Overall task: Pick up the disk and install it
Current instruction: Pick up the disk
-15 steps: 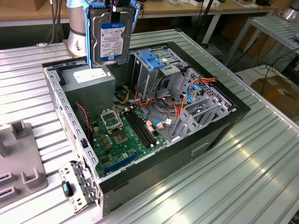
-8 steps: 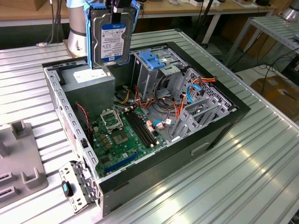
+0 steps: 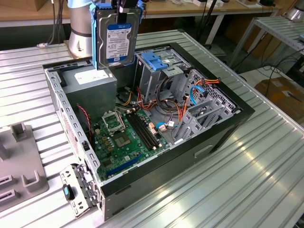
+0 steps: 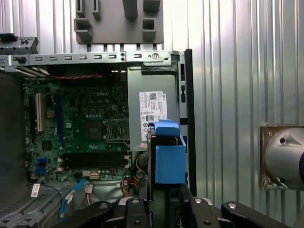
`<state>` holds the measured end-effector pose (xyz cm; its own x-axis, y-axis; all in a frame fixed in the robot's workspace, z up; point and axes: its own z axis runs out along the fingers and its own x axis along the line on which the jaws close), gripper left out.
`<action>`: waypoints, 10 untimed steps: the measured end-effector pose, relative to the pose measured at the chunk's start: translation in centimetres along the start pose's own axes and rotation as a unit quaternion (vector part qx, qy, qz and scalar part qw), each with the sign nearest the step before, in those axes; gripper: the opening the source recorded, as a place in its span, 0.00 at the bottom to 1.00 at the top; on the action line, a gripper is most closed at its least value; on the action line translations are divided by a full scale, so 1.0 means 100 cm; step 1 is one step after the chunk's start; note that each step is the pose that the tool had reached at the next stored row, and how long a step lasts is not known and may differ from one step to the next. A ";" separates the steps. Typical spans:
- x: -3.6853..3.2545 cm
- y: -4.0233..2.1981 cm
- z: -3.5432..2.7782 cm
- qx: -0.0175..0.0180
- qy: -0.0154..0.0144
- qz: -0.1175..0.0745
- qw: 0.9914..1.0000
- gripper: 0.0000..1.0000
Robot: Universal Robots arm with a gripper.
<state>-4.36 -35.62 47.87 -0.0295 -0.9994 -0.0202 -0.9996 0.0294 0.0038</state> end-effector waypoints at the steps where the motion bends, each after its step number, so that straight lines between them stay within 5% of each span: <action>1: -0.0001 -0.0031 0.0000 0.000 0.000 0.000 1.000 0.35; 4: -0.0004 -0.0125 0.0000 0.000 0.000 0.000 1.000 0.35; 7: -0.0008 -0.0291 -0.0001 0.000 0.000 0.000 1.000 0.35; 10: -0.0009 -0.0312 -0.0001 0.000 0.000 0.000 1.000 0.35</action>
<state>-1.25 -35.62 47.87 -0.0295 -0.9994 -0.0202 -0.9996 0.0295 0.0042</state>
